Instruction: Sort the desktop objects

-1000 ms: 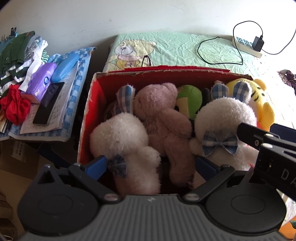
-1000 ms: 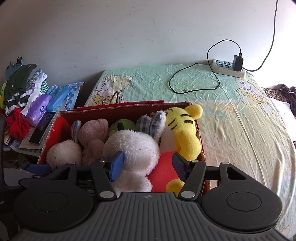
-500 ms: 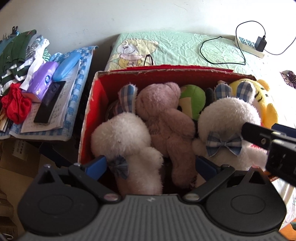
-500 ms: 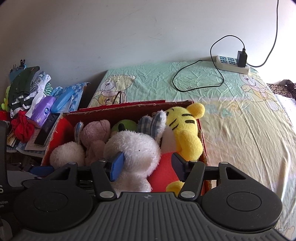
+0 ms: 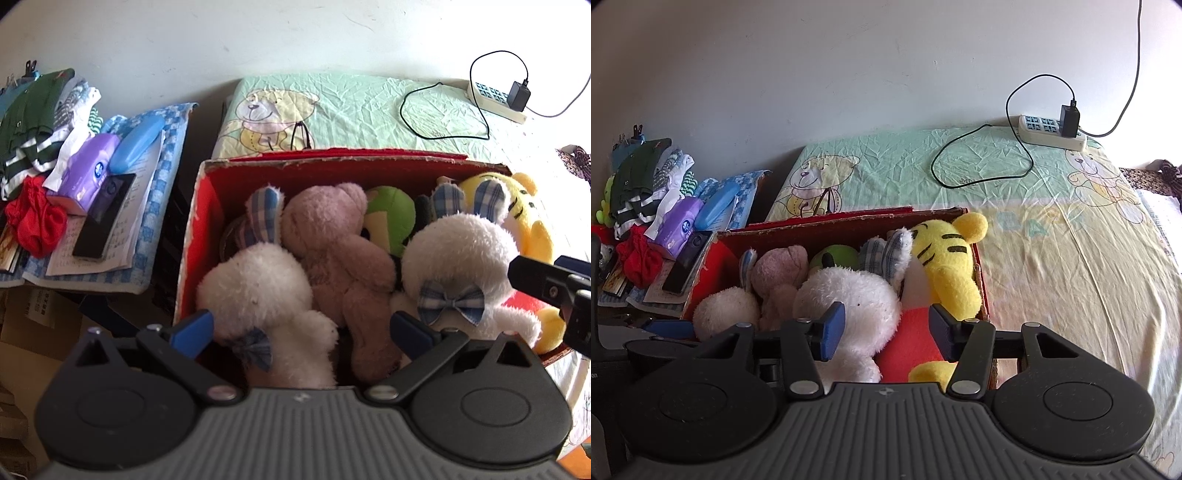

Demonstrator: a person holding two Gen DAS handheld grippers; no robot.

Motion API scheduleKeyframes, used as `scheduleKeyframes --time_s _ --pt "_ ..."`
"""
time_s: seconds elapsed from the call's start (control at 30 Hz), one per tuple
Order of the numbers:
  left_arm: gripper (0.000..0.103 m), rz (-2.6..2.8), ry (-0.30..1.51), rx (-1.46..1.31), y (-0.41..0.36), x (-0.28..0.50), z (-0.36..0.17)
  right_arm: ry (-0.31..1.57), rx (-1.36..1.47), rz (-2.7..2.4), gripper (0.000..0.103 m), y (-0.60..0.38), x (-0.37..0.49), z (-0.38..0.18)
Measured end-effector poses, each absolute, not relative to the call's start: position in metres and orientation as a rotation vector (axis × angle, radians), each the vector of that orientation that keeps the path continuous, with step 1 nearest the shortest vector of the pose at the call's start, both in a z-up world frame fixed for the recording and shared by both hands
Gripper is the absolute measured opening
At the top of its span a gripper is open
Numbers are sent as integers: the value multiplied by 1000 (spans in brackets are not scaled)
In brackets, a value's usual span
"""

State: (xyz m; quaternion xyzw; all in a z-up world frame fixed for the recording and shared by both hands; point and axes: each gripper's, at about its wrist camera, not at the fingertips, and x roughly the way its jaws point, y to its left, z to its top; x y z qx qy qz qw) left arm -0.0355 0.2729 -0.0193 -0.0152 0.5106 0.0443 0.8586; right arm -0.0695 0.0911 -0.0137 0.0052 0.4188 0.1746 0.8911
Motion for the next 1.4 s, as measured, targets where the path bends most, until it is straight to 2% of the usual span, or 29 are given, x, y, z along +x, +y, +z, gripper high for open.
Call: scheduleKeyframes --time_s 1.4 --pt "102 83 1050 -6 266 -41 -24 867 -21 341 56 93 -80 -17"
